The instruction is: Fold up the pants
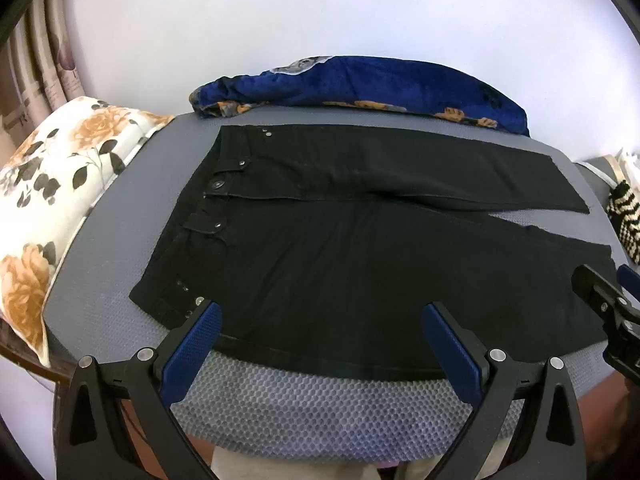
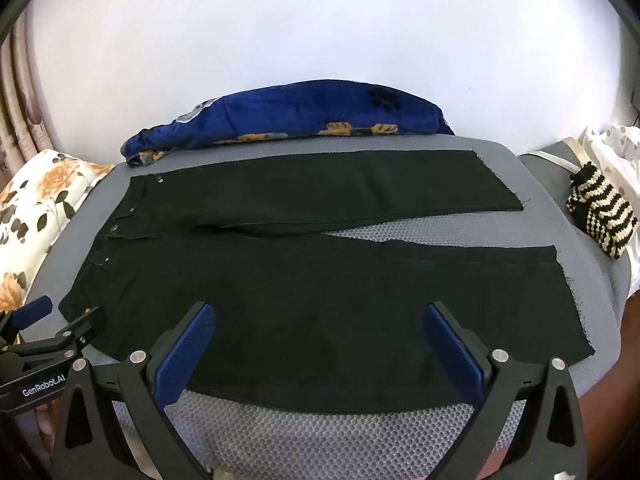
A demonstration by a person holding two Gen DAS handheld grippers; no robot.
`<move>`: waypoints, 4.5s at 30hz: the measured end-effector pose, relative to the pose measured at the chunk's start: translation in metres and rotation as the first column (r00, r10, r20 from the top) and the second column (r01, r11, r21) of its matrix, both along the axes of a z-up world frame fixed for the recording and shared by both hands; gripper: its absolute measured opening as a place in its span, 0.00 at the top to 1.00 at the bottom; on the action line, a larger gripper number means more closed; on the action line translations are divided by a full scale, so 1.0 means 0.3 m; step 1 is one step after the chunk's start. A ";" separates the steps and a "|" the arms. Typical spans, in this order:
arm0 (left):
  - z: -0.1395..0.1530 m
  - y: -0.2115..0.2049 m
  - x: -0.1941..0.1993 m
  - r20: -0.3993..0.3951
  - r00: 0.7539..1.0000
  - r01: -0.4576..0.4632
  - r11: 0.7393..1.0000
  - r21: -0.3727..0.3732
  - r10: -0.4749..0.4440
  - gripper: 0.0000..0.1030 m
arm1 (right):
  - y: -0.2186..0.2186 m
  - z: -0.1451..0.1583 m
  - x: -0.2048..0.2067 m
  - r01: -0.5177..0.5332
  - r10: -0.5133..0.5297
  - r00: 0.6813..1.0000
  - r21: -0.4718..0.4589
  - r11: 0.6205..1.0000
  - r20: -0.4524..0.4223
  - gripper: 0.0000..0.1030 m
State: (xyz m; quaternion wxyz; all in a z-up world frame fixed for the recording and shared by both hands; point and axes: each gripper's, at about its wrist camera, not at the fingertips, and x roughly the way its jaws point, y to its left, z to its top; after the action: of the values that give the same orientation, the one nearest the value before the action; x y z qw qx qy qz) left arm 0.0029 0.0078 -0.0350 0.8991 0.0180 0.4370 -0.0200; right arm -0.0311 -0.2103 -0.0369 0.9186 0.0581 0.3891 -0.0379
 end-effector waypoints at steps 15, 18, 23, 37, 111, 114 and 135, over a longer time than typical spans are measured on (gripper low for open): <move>-0.014 -0.006 0.009 -0.010 1.000 0.013 1.000 -0.010 -0.013 0.03 | 0.002 -0.019 0.014 0.013 -0.012 1.000 0.015 1.000 -0.012 0.00; -0.020 -0.009 0.009 -0.016 1.000 0.001 1.000 0.003 -0.001 0.03 | -0.001 -0.024 0.016 0.014 -0.013 1.000 0.014 1.000 -0.021 0.00; -0.029 -0.007 0.008 -0.027 1.000 -0.007 1.000 0.010 0.008 0.03 | 0.006 -0.025 0.021 0.019 -0.019 0.999 -0.004 1.000 -0.026 0.00; -0.023 -0.009 0.016 -0.027 1.000 -0.007 1.000 0.018 0.007 0.03 | 0.005 -0.028 0.019 0.014 -0.014 0.999 -0.007 1.000 -0.033 0.00; -0.055 0.595 0.915 -0.090 0.995 0.001 0.912 -0.410 -0.041 0.53 | -0.056 -0.122 0.595 -0.087 0.113 0.987 0.218 0.972 -0.113 0.00; -0.116 0.658 1.013 -0.130 0.991 -0.027 0.877 -0.480 -0.041 0.60 | -0.034 -0.160 0.651 -0.088 0.123 0.983 0.235 0.968 -0.138 0.00; -0.280 0.754 1.271 -0.200 0.966 0.002 0.780 -0.626 -0.164 0.71 | 0.075 -0.233 0.897 -0.140 0.176 0.969 0.207 0.968 -0.171 0.00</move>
State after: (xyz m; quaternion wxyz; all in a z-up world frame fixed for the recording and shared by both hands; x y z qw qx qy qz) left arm 0.3843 0.2339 -0.1191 0.7924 -0.2618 0.5117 -0.2044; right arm 0.2379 -0.1879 -0.1067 0.8678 0.1120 0.4793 0.0685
